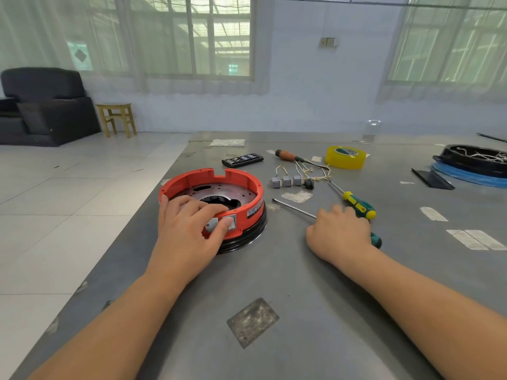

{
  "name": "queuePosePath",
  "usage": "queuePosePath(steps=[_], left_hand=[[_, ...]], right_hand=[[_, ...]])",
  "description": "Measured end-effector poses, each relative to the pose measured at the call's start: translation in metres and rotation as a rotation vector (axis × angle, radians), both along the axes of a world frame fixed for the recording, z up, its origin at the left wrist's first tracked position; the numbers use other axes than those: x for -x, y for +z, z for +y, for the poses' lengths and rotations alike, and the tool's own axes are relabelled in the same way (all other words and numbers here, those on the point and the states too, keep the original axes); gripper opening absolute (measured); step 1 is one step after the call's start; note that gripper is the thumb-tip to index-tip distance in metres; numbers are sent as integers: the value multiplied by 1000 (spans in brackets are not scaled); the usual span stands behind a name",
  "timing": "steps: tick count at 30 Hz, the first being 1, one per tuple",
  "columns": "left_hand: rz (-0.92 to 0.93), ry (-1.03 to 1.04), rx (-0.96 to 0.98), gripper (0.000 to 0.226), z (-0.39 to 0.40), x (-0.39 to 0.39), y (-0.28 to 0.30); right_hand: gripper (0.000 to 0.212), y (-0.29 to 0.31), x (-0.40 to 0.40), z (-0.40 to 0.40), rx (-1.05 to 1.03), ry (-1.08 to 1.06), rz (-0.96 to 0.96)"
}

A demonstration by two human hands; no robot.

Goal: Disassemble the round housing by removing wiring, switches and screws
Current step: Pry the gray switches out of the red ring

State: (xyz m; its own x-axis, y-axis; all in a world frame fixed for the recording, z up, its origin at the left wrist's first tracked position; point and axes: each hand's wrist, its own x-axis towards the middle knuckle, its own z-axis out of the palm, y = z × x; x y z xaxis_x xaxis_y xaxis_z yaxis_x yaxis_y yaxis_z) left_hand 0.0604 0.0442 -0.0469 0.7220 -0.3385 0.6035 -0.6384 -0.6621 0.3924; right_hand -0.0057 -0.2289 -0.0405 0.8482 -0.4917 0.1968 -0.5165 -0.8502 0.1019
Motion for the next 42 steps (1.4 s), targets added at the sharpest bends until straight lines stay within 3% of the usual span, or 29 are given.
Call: queuePosePath(steps=[4, 12, 17, 23, 42], left_hand=[[-34, 8, -17, 51, 3, 2, -1], [-48, 58, -69, 46, 7, -11, -5], [-13, 65, -45, 45, 8, -17, -4], [-21, 26, 23, 35, 9, -20, -3], [59, 6, 111, 29, 10, -13, 0]], right_hand=[[27, -1, 5, -6, -13, 65, -55], [19, 4, 2, -20, -104, 167, -246], [22, 7, 4, -12, -229, 469, -444], [26, 2, 8, -5, -145, 740, -309], [44, -3, 8, -14, 24, 696, -260]])
